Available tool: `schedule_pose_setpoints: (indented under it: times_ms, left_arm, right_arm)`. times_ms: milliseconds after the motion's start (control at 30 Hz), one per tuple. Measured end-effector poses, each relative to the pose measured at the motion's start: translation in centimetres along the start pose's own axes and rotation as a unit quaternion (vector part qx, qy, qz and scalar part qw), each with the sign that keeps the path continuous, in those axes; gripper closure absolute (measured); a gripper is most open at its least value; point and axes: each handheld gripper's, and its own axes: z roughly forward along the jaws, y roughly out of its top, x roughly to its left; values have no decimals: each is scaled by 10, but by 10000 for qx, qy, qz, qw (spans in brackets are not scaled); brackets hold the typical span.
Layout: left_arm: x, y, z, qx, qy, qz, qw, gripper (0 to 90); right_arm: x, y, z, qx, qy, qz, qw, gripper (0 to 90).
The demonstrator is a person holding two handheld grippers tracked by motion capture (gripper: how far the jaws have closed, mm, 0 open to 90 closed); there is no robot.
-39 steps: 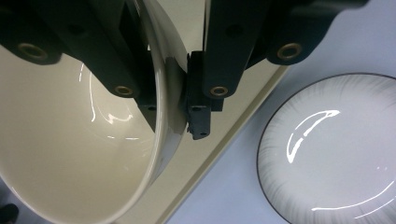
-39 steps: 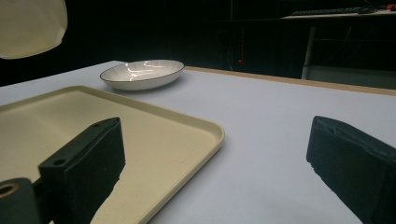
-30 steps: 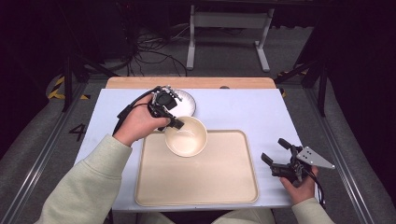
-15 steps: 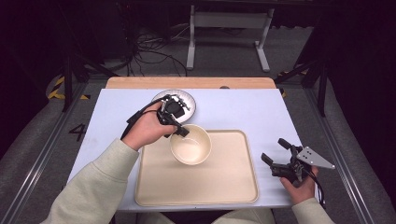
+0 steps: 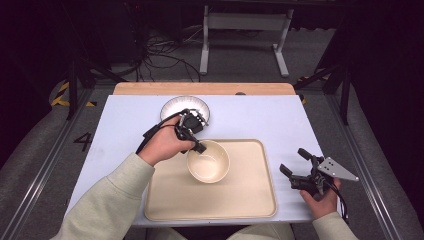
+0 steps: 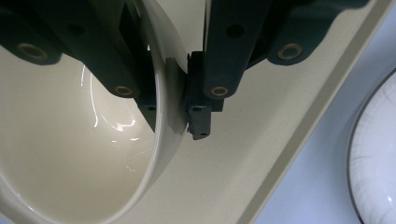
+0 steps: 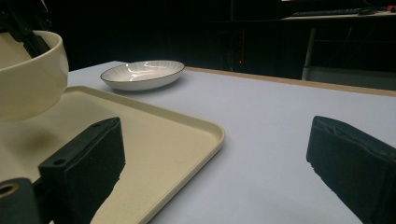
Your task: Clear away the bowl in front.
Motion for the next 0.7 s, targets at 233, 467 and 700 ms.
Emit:
schedule_pose_setpoints:
  times_ms: [233, 467, 700]
  left_arm:
    - [-2, 0, 11, 133, 17, -46, 9999, 825]
    - [0, 0, 18, 166, -32, 34, 9999, 824]
    - [-1, -2, 25, 186, -42, -95, 9998, 822]
  right_arm:
    - [0, 0, 0, -2, 1, 4, 10000, 46]
    - [0, 0, 0, -14, -2, -16, 10000, 46]
    - [0, 0, 0, -13, -9, -6, 10000, 46]
